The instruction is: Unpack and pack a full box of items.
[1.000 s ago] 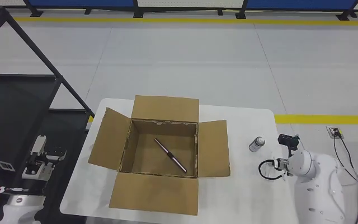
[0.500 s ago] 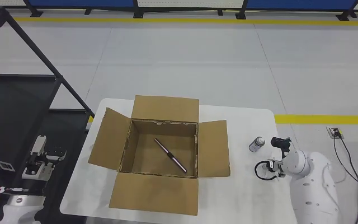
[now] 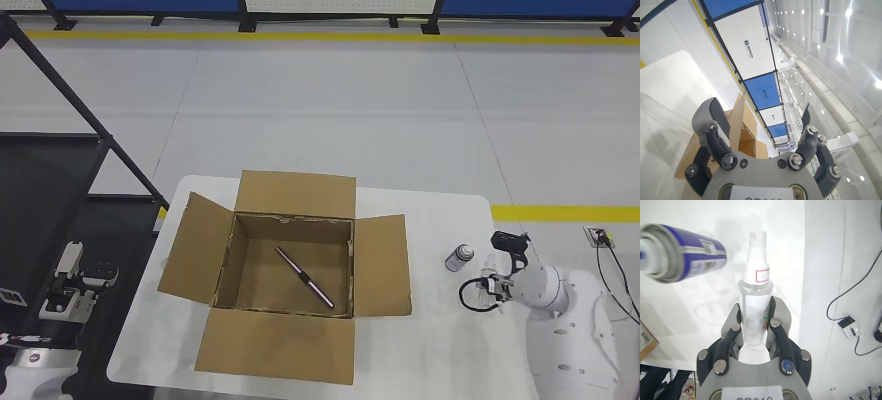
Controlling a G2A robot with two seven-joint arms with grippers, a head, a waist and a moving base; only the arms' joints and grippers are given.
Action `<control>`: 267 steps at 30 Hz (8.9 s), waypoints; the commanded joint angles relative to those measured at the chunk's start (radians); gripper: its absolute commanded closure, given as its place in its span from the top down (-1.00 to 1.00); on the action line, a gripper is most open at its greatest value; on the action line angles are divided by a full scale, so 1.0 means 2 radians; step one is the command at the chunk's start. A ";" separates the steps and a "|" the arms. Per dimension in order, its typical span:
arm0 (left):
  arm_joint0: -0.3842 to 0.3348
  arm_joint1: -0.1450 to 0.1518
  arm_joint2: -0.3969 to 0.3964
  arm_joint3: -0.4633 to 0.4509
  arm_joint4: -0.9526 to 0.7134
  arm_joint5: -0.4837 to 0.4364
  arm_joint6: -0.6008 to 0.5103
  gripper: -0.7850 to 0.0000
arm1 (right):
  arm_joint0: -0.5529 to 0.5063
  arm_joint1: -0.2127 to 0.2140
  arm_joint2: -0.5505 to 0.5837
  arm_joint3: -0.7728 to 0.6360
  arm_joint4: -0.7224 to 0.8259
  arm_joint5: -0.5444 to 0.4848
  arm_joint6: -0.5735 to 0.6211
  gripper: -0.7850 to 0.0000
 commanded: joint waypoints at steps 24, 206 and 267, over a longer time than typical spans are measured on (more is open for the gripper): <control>0.000 0.000 0.000 0.000 0.000 0.000 0.000 1.00 | 0.030 -0.029 -0.347 -0.195 0.089 0.002 -0.093 -1.00; 0.000 0.000 0.000 0.000 0.000 0.000 0.000 1.00 | 0.194 -0.186 -0.522 0.097 0.093 0.107 -0.146 1.00; -0.127 0.009 0.253 0.048 0.249 0.059 -0.075 1.00 | 0.081 -0.085 -0.153 0.043 0.540 -0.067 0.037 1.00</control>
